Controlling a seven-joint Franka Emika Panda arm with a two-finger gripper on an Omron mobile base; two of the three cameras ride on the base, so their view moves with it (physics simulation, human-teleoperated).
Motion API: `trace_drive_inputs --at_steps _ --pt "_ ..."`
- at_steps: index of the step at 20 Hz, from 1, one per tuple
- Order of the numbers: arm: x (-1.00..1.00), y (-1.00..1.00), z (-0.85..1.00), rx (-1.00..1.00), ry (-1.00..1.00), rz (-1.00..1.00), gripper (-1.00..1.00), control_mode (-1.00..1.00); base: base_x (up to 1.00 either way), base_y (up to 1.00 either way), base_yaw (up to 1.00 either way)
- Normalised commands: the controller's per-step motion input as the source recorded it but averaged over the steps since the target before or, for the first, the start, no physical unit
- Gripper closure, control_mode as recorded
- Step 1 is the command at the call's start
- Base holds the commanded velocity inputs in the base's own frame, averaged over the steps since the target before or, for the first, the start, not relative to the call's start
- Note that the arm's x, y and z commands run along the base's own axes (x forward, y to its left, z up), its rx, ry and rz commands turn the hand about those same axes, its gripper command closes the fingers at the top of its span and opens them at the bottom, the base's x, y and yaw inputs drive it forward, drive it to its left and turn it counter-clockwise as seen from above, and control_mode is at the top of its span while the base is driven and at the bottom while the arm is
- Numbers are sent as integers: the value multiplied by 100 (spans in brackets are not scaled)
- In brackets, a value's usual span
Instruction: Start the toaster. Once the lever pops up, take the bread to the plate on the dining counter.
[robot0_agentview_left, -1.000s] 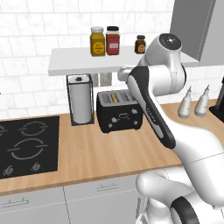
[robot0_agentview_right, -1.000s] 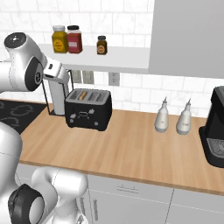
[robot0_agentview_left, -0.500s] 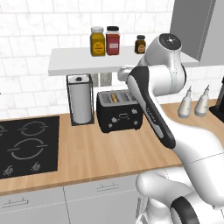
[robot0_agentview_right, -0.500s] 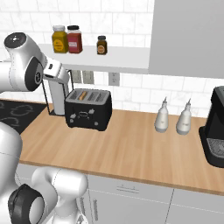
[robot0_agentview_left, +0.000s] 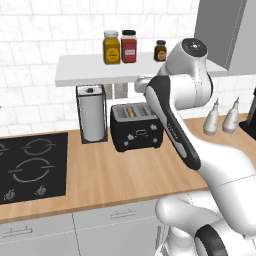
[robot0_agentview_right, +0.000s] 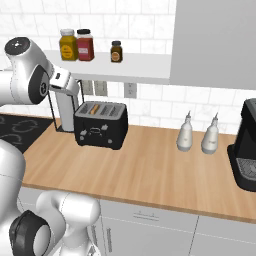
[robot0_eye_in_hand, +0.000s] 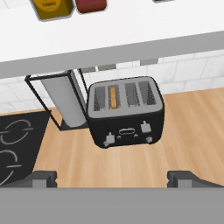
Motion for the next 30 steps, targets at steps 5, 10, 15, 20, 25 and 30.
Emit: trace_drive_inputs --at_steps 5,10,15,20,25,30 --pt "0 0 0 0 0 0 -100 -100 0 0 0" --pt "0 0 0 0 0 0 -100 -100 0 0 0" --pt "0 0 0 0 0 0 -100 -100 0 0 0" --pt "0 0 0 0 0 0 -100 -100 0 0 0" --pt "0 0 0 0 0 0 -100 -100 0 0 0" --pt "0 0 0 0 0 0 -100 -100 0 0 0"
